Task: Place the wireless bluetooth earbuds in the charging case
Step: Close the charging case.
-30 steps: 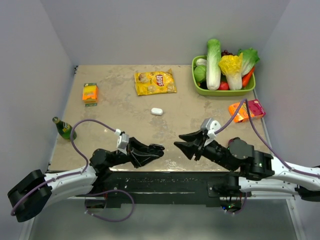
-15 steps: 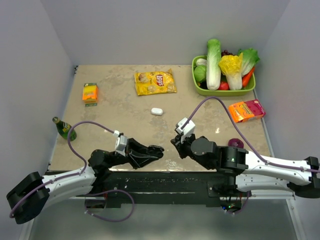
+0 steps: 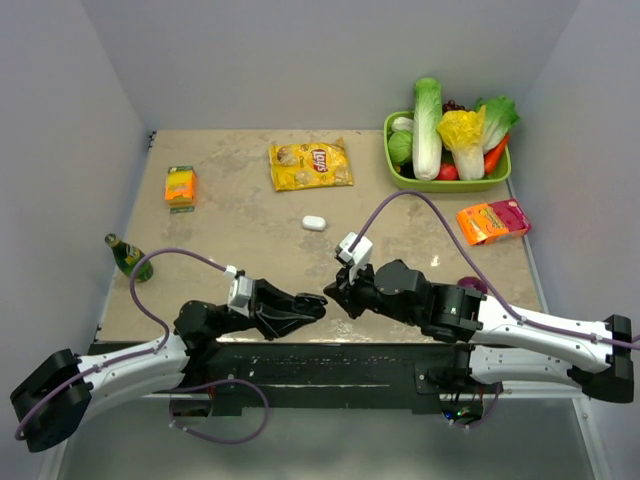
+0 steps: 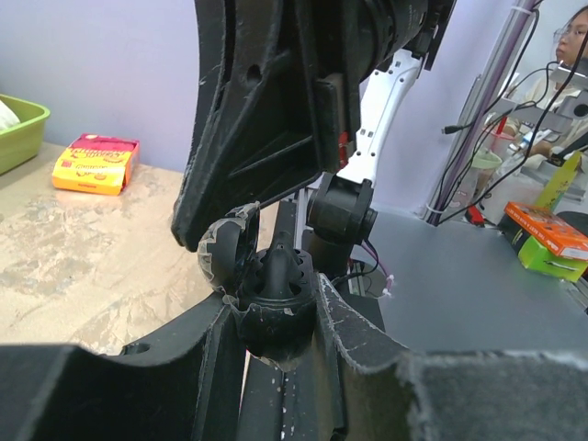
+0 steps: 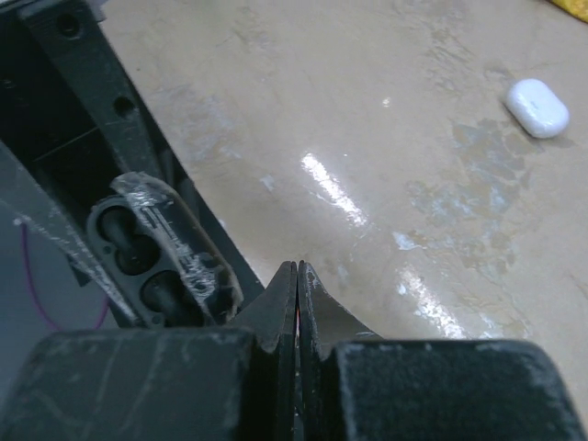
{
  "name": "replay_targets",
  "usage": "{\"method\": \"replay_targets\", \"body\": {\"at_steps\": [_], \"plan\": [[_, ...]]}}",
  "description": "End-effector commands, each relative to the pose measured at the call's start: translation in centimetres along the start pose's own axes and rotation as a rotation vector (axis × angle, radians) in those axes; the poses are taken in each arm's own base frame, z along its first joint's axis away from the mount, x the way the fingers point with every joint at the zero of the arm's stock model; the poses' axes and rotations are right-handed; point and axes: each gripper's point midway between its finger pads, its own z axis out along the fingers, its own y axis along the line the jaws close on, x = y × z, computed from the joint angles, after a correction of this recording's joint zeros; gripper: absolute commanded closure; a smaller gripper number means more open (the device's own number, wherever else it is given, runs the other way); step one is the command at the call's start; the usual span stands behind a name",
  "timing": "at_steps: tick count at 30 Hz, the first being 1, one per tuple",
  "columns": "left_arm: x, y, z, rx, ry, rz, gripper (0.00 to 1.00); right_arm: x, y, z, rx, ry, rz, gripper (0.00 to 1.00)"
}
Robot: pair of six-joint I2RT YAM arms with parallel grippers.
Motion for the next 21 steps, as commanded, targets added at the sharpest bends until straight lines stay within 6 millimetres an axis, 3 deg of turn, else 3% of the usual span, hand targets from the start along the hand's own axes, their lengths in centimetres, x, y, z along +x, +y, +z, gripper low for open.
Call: {"method": "replay_targets", "body": {"at_steps": [1,21], "plan": [[-0.34,-0.17,0.03,0.011,-0.019,0.046,1.0,-2.21,2.39,-0.3,-0.122,-0.066,0.025,1.0],[-0.16,0.28,0.12,-0.014,-0.019,0.042,1.0,-1.6,2.96,-0.2,-0.16,-0.05,0.005,1.0]]}}
